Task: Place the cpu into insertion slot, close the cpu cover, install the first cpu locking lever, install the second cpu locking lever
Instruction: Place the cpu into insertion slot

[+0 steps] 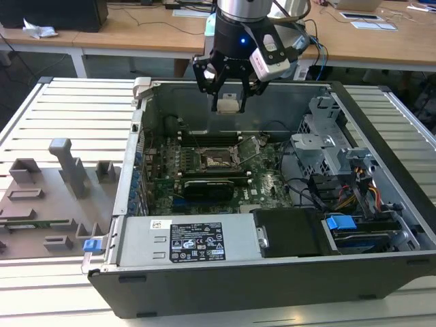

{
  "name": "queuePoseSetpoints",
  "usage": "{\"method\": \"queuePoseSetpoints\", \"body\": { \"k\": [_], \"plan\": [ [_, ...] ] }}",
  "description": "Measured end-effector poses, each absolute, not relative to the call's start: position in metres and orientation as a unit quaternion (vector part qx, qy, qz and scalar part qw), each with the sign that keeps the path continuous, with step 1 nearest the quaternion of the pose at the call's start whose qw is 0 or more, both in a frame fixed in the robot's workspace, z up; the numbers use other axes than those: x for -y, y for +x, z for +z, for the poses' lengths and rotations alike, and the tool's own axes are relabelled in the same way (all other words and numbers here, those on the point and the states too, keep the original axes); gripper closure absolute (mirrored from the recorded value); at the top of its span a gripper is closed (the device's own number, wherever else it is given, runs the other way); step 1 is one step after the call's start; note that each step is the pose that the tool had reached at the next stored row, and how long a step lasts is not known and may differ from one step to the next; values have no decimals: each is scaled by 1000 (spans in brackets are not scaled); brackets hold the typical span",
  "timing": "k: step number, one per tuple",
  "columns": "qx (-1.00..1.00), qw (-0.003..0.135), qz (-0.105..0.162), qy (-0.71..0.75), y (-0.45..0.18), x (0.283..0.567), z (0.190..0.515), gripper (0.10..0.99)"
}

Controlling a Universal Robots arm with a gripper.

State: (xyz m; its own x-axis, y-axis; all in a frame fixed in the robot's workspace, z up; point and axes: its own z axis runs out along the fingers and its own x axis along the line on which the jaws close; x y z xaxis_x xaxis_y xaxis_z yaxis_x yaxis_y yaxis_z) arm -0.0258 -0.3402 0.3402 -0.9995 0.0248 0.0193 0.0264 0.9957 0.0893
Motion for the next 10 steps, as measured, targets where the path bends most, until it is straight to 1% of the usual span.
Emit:
{"method": "queuePoseSetpoints", "body": {
  "k": [10],
  "plan": [
    [999,9,-45,-13,-26,340,335,541]
  ]
}}
